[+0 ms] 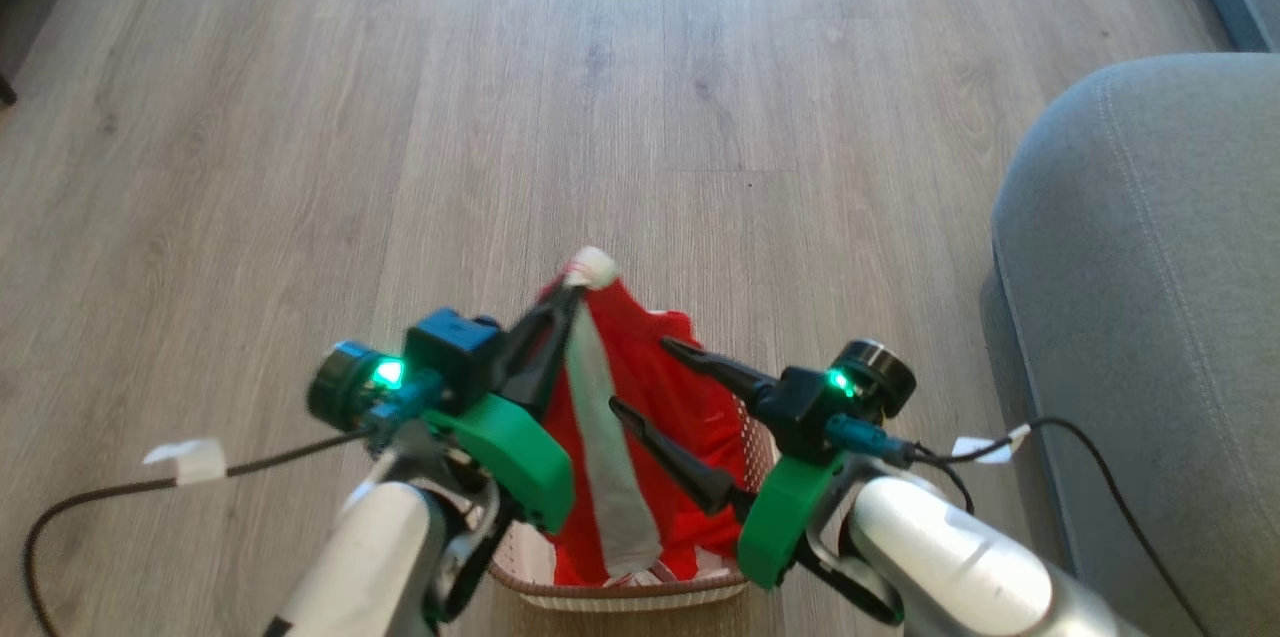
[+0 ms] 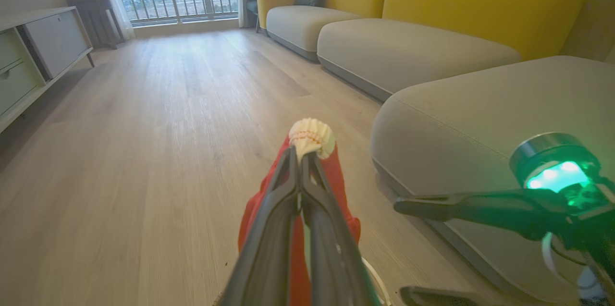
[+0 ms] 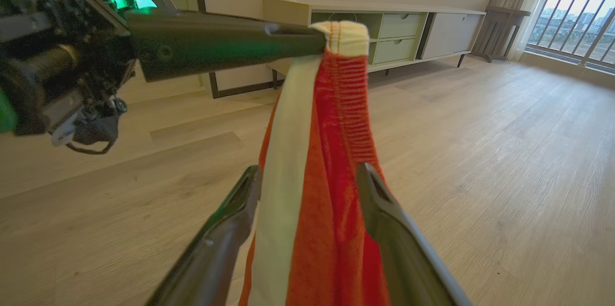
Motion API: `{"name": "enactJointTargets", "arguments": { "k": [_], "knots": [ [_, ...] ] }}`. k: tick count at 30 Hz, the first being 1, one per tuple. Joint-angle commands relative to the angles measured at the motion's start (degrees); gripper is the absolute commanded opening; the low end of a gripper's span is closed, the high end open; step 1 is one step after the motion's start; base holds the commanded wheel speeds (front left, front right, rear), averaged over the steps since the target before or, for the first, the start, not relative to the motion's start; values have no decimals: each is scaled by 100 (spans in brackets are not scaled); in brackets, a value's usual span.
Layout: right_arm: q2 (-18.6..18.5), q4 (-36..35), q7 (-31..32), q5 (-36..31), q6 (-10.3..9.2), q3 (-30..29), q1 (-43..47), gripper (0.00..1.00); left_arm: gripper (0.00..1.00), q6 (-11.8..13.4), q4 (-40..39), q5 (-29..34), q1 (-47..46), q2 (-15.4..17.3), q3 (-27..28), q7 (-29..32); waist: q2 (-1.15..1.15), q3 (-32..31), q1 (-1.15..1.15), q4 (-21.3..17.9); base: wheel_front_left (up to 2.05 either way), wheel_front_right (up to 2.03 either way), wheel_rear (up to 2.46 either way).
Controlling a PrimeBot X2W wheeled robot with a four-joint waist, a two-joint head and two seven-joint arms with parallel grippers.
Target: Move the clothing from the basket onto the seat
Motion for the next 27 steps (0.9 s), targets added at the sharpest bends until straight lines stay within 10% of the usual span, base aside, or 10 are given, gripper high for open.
{"name": "enactJointTargets", "arguments": {
  "k": [1,19,20,21,23,27],
  "knots": [
    [-17,-121,-54,71,-1,35,-292,100,0,-55,-289,51,-404,-33,84,6,0,-1,0,22,0,0,0],
    [-8,49,-54,-35,-1,-262,-327,100,0,-226,-881,-125,-333,-262,-643,247,0,5,0,-50,0,0,0],
    [-3,57,-54,-31,-1,-259,-328,96,0,-231,-915,-163,-335,-271,-656,257,0,13,0,-58,0,0,0],
    [2,75,-54,-14,-1,-265,-319,46,0,-234,-939,-194,-337,-279,-667,272,0,16,0,-66,0,0,0],
    [8,96,-54,20,-1,-267,-310,0,0,-236,-966,-250,-338,-288,-676,288,0,17,0,-89,0,0,0],
    [-15,98,-54,137,-1,-235,-272,0,1,-195,-897,-273,-319,-254,-640,275,0,4,0,-145,0,0,0]
  ]
}}
